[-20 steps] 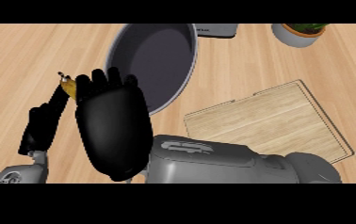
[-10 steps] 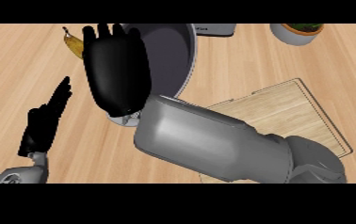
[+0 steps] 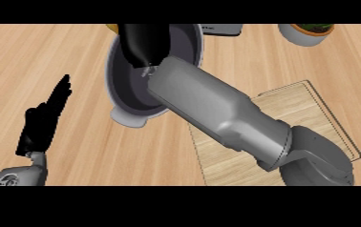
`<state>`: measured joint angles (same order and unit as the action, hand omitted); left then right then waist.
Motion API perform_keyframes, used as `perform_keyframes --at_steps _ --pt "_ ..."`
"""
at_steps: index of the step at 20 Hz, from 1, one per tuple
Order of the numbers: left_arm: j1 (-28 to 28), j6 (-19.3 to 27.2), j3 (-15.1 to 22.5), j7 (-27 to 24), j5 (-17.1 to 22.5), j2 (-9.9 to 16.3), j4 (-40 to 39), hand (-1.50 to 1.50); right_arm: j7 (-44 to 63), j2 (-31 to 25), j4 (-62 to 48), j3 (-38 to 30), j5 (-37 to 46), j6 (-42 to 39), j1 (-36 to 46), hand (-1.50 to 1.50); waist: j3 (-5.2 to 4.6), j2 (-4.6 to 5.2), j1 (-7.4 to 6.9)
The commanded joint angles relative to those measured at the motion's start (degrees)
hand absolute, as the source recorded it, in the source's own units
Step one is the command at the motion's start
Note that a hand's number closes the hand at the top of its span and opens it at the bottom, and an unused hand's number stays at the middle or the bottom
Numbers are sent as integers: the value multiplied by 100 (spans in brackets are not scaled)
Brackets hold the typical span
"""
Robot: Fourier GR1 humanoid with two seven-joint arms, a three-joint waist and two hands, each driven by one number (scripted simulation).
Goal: Pick the pear from the tray and place it in the pot
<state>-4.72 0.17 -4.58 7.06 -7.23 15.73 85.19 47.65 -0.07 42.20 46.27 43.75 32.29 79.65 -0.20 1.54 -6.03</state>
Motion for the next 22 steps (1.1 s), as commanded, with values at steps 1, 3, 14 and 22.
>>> perform_keyframes --at_steps 1,3,14,22 --pt "198 -52 82 -99 -11 -29 197 0 -395 6 -983 56 -105 162 117 150 -2 31 -133" --pt "4 -59 46 -92 -7 -4 79 0 -547 7 -731 -105 -618 546 -68 150 0 69 -179" --pt "0 -26 132 17 -35 -110 242 0 -2068 7 -1256 -831 -1896 842 -15 -150 5 93 -305" --pt "-80 -23 186 153 -77 -147 216 0 -3365 7 -329 -1572 -2819 2270 -144 -150 26 77 -241"
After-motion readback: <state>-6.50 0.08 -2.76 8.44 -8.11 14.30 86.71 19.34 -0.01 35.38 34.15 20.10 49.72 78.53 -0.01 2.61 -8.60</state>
